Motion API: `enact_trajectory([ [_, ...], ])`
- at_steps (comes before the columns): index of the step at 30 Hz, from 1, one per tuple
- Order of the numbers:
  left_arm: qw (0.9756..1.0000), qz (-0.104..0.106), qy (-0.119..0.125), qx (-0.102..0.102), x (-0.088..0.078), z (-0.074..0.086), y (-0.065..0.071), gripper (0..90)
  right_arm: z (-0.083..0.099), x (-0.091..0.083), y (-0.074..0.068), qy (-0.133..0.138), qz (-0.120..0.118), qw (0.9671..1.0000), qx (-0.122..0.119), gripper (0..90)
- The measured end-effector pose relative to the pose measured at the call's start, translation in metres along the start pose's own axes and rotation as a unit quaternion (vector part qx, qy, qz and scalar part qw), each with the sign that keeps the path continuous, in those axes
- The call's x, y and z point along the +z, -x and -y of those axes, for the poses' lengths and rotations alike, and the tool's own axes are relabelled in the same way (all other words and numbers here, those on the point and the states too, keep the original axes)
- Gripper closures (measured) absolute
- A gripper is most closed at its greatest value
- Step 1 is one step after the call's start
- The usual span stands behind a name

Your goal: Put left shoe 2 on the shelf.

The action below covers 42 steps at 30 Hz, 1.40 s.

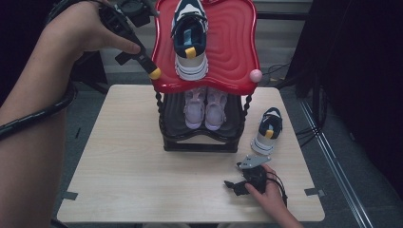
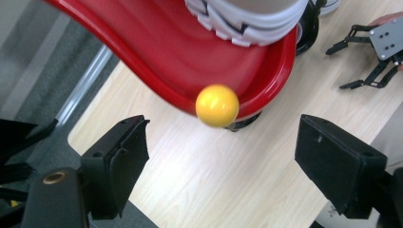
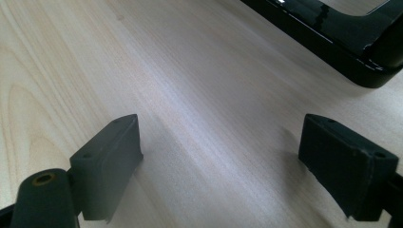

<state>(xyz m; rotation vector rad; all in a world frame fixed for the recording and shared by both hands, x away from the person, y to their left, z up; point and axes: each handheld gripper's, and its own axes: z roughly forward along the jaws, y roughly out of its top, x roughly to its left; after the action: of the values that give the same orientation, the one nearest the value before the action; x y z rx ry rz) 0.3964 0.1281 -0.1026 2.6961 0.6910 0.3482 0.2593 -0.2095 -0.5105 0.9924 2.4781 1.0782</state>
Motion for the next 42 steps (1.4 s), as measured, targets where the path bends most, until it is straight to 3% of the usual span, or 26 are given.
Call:
enact_trajectory([
  [13, 0.9996, 0.011, -0.022, -0.016, 0.005, 0.028, -0.005, 17.6, 0.0, 0.0, 0.0, 0.0, 0.0, 1.0, 0.0, 13.3],
  [21, 0.9993, 0.02, -0.018, -0.027, 0.013, 0.041, -0.007, 17.9, 0.0, 0.0, 0.0, 0.0, 0.0, 1.0, 0.001, 13.3],
  [42, 0.9984, 0.033, -0.034, -0.029, 0.04, 0.075, -0.005, 18.7, 0.0, 0.0, 0.0, -0.001, 0.0, 1.0, 0.001, 13.3],
])
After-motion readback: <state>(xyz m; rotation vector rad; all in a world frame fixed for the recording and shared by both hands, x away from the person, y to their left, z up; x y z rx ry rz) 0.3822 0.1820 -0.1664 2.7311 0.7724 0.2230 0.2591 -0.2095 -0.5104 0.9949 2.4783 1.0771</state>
